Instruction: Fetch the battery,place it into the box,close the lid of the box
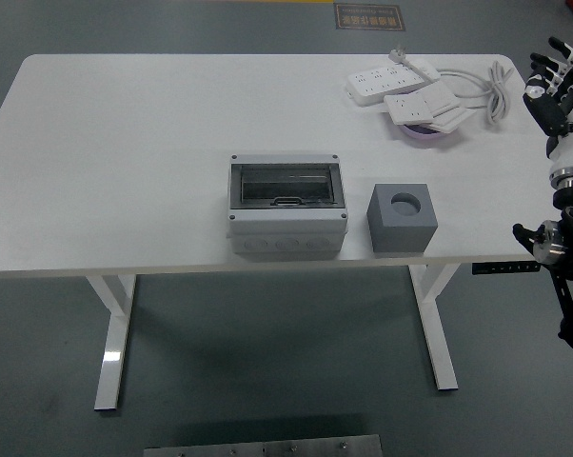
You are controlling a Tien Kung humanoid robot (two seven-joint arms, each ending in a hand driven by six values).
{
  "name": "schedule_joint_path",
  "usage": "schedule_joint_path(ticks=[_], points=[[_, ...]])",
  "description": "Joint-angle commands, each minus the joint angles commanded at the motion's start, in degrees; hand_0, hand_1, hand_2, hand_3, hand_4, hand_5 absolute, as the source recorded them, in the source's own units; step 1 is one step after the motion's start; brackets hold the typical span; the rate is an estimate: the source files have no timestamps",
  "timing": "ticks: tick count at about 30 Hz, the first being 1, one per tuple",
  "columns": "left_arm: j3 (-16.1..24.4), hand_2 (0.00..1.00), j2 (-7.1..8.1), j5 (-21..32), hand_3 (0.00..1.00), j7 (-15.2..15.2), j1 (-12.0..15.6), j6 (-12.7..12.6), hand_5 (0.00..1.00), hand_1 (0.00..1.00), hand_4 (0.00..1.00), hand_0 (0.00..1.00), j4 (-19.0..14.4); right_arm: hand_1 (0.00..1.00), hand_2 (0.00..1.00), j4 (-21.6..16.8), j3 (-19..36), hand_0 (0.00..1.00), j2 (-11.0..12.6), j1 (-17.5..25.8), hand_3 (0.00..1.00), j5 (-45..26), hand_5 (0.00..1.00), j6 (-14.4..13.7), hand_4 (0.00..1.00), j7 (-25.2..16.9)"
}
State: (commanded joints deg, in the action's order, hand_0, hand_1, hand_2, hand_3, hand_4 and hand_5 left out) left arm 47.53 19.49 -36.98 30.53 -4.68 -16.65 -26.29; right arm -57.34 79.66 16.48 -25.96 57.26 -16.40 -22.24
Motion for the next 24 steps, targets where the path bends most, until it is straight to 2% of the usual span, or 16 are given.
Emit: schedule_joint_path(ticks=[24], points=[[-0.86, 0.813, -0.75, 1.64, 0.879, -0.61, 0.33, -0.27, 0.618, 0.868, 0.817, 0.801, 0.04, 0.739, 0.671, -0.63, 1.80, 0.767, 0.59, 0.49, 0.747, -0.12, 0.002, -0.43, 0.002, -0.34]])
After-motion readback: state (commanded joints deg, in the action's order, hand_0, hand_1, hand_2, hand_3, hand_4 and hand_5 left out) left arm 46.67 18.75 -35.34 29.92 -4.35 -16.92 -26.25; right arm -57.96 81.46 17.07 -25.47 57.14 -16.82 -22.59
